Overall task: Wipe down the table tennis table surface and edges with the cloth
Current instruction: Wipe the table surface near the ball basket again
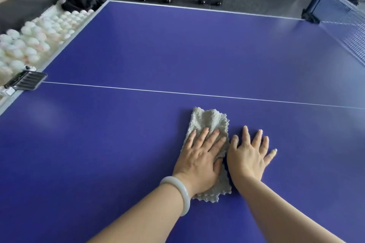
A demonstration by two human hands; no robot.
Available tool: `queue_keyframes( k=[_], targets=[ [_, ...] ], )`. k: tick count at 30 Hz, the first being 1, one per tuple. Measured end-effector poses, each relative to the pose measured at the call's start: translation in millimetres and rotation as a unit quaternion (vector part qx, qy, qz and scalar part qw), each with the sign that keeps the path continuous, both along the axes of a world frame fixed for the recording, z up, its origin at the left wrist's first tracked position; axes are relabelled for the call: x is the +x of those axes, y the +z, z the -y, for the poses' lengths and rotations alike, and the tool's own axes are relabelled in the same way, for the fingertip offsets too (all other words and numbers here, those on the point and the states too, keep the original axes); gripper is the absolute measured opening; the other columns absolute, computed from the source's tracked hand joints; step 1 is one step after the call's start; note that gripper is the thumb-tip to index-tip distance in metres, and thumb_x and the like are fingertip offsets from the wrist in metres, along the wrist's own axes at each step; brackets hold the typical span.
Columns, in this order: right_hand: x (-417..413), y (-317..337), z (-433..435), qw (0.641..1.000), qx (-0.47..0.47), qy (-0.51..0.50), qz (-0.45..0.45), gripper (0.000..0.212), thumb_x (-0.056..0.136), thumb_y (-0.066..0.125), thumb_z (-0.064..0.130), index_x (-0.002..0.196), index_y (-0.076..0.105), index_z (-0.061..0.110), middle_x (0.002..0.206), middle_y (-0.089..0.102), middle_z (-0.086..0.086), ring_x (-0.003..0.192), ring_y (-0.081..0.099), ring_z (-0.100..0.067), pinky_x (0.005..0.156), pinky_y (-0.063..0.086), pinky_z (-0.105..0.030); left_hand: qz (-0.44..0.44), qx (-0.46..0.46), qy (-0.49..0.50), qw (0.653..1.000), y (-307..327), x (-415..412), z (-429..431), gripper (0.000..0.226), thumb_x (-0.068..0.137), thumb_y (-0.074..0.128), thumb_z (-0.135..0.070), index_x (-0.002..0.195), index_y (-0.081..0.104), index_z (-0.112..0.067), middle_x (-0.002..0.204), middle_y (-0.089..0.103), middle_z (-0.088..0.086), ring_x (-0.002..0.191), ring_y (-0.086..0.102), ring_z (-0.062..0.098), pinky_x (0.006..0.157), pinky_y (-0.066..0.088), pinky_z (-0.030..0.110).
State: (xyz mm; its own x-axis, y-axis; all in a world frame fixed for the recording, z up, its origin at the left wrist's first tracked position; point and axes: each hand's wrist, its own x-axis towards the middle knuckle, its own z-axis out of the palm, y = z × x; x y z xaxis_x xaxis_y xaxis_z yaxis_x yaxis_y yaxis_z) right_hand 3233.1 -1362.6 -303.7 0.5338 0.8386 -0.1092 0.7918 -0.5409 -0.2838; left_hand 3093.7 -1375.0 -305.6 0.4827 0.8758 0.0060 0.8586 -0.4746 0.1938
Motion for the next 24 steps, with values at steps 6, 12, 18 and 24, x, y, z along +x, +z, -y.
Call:
queue_keyframes(
  k=[6,12,18,24],
  targets=[
    [0.1,-1.3,-4.8,1.0,0.011,-0.015,-0.001,0.055,0.101,0.024,0.048,0.155,0.02,0.039,0.166,0.004,0.003,0.152,-0.004,-0.017,0.121,-0.012,-0.046,-0.02,-0.001,0.03,0.999,-0.5,12.3,-83.9,0.057,0.103,0.022,-0.042,0.157,0.008,-0.033,0.165,-0.001,-0.01,0.152,-0.006,0.014,0.122,-0.007,0.043],
    [1.4,-1.9,-6.2,1.0,0.006,-0.011,0.013,0.057,0.1,0.025,0.051,0.156,0.018,0.039,0.166,0.002,0.002,0.152,-0.005,-0.018,0.121,-0.012,-0.047,-0.008,0.014,0.218,0.976,-6.2,-84.2,-101.3,0.056,0.102,0.021,-0.043,0.157,0.015,-0.03,0.165,0.005,-0.008,0.152,0.002,0.018,0.122,-0.001,0.045],
    [1.3,-1.4,-5.1,1.0,-0.001,-0.004,0.016,0.059,0.1,0.025,0.051,0.156,0.017,0.036,0.166,0.003,-0.001,0.152,-0.005,-0.022,0.121,-0.012,-0.049,-0.038,0.018,0.276,0.96,-0.4,-94.5,-34.7,0.06,0.101,0.021,-0.046,0.158,0.013,-0.027,0.165,0.005,-0.004,0.152,0.003,0.022,0.122,0.001,0.047],
    [2.1,-0.1,-4.4,1.0,0.001,-0.005,0.012,0.058,0.1,0.026,0.05,0.155,0.022,0.036,0.166,0.007,-0.003,0.152,-0.001,-0.024,0.121,-0.009,-0.051,-0.025,-0.007,0.013,1.0,-3.5,-16.5,54.2,0.063,0.099,0.013,-0.047,0.158,0.01,-0.026,0.166,0.0,-0.004,0.152,-0.007,0.021,0.122,-0.001,0.048]
  ],
)
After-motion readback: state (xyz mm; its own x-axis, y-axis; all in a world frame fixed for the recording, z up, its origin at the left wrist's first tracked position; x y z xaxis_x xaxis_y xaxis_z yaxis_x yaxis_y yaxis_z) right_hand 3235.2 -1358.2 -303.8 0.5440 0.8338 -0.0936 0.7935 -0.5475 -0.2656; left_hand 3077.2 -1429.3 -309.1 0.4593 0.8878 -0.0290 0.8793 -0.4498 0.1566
